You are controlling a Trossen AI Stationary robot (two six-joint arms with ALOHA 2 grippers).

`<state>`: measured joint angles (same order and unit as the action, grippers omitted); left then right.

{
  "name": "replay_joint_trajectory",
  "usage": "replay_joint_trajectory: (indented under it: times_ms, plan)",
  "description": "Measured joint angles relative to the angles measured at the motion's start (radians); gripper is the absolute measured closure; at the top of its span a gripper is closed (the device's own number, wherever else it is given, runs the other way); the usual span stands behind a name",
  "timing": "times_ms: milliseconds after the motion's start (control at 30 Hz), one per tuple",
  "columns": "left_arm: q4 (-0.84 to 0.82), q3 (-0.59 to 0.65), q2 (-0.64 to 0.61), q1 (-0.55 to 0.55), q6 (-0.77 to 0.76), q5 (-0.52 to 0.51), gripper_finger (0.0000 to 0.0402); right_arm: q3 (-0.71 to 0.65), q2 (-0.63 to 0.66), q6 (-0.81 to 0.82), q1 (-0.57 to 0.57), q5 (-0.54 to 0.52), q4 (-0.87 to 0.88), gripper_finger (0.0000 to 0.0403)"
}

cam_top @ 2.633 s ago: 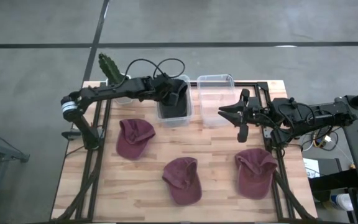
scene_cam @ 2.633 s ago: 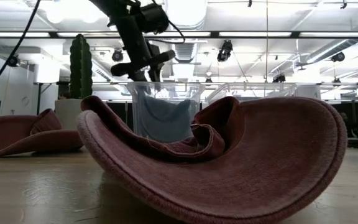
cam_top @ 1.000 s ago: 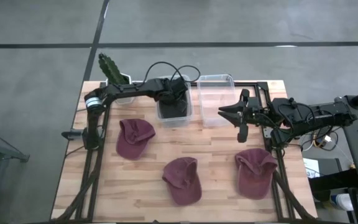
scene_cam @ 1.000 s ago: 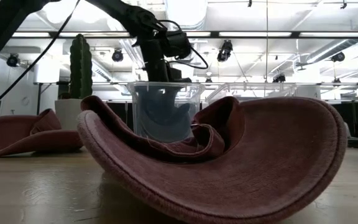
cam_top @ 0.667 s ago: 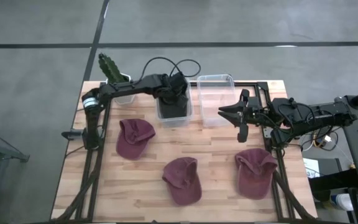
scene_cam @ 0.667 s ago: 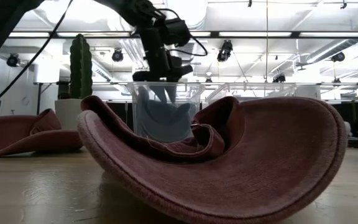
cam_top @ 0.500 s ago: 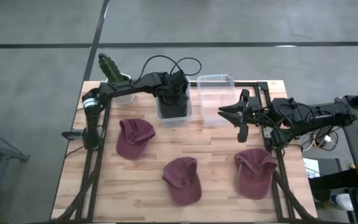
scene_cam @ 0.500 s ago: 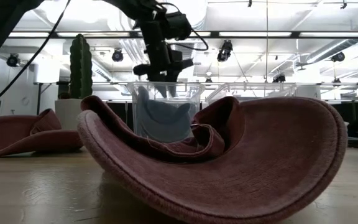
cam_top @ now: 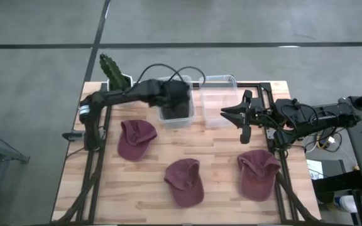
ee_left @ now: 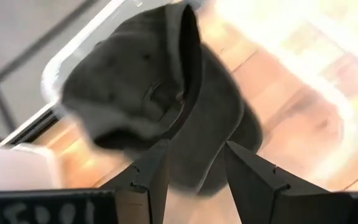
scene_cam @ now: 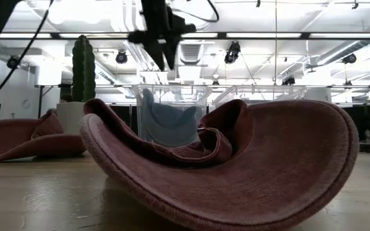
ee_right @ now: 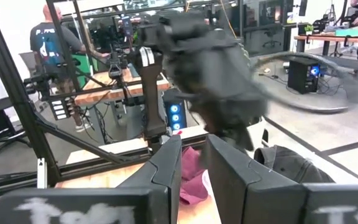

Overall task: Pick & Place hat
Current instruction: Put the top pink cap into the right transparent bin

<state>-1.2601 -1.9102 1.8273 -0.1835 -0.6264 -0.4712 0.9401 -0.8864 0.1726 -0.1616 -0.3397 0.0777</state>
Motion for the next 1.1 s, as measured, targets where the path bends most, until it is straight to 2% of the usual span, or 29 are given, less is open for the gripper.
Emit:
replay_joint_trajectory:
  times_ms: [167,267,467,667,933,1100]
  plan:
    - [-0.194,0.000,-0.063,0.130,-0.151,-0.157,0.0255,0.000,0.000,0.000,0.000,0.000,0.002,0.0335]
    - [-0.316,0.001,-0.100,0.204,-0.270,-0.210,0.0254,0.000,0.000,-0.001,0.000,0.001,0.008,0.0335]
    - [-0.305,0.044,-0.188,0.328,-0.334,-0.204,0.0254,0.000,0.000,-0.001,0.000,0.001,0.024,0.0335]
    - [-0.310,0.170,-0.278,0.382,-0.442,-0.196,0.0254,0.000,0.000,-0.008,0.000,0.002,0.023,0.0335]
    - [-0.311,0.500,-0.450,0.382,-0.681,-0.112,0.0254,0.000,0.000,-0.016,0.000,0.003,0.023,0.0335]
    - [-0.311,0.707,-0.549,0.380,-0.731,0.070,0.0254,0.000,0.000,-0.016,0.000,0.002,0.022,0.0335]
